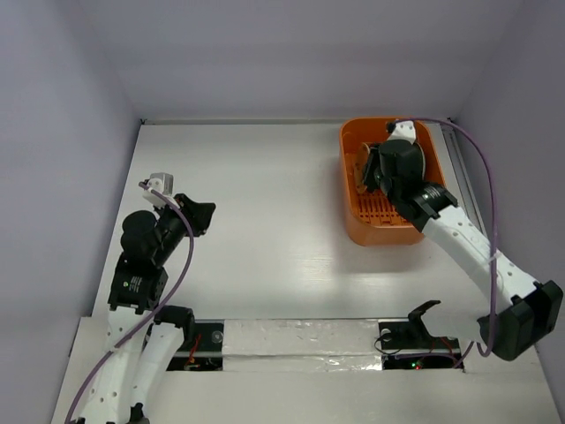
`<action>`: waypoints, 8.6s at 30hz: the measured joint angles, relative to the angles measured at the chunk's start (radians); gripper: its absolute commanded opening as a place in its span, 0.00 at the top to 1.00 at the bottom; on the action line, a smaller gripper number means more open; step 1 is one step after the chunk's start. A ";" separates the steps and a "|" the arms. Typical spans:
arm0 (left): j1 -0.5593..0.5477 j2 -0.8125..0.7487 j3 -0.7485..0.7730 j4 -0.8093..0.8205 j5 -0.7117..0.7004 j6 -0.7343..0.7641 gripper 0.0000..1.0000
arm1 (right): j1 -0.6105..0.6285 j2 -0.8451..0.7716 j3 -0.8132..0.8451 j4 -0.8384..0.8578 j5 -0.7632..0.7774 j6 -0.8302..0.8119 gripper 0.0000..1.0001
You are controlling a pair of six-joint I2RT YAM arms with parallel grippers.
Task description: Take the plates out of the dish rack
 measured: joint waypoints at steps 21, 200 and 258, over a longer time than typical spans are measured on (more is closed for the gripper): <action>-0.065 -0.037 -0.030 0.012 0.024 0.008 0.64 | -0.108 0.534 0.402 -0.138 0.203 -0.122 0.65; -0.037 -0.045 -0.031 0.009 -0.022 0.000 0.36 | -0.046 0.447 0.548 -0.303 0.435 -0.266 1.00; -0.017 -0.037 -0.032 0.009 -0.022 0.000 0.36 | 0.362 0.769 0.182 0.386 -0.086 0.364 0.30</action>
